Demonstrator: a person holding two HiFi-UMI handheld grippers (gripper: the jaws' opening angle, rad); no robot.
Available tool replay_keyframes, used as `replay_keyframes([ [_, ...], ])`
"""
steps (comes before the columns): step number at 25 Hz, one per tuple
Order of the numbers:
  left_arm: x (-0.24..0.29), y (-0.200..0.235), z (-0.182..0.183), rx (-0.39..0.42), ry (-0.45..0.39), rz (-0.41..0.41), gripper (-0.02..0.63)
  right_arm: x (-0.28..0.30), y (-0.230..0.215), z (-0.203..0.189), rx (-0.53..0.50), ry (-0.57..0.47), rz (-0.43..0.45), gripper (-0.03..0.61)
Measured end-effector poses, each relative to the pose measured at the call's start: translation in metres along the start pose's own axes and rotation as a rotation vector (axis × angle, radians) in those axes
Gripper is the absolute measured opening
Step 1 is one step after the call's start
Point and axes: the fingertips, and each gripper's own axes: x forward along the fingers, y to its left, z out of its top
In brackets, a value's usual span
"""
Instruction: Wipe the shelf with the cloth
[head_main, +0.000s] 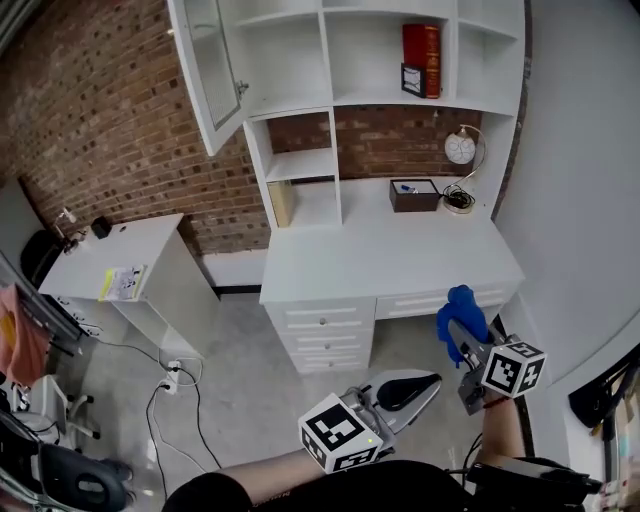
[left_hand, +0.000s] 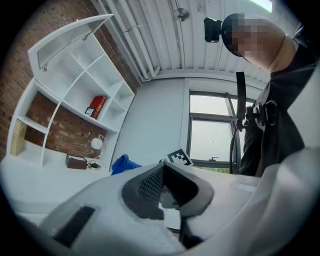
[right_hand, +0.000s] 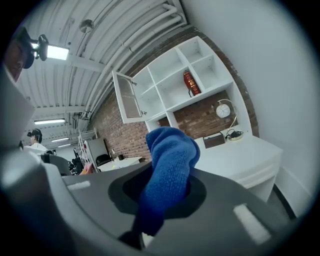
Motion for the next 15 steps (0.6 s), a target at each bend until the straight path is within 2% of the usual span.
replay_keyframes([
  [6, 0.032, -0.038, -0.033, -0.025, 0.025, 0.017, 0.003, -0.046, -0.021, -0.029, -0.039, 0.039, 0.001, 0.052],
  [10, 0.048, -0.056, -0.046, -0.040, 0.037, 0.047, 0.003, -0.075, -0.036, -0.047, -0.008, 0.056, -0.003, 0.052],
  [15, 0.065, -0.083, -0.047, -0.001, 0.044, 0.036, 0.003, -0.105, -0.047, -0.050, -0.037, 0.058, -0.018, 0.052],
])
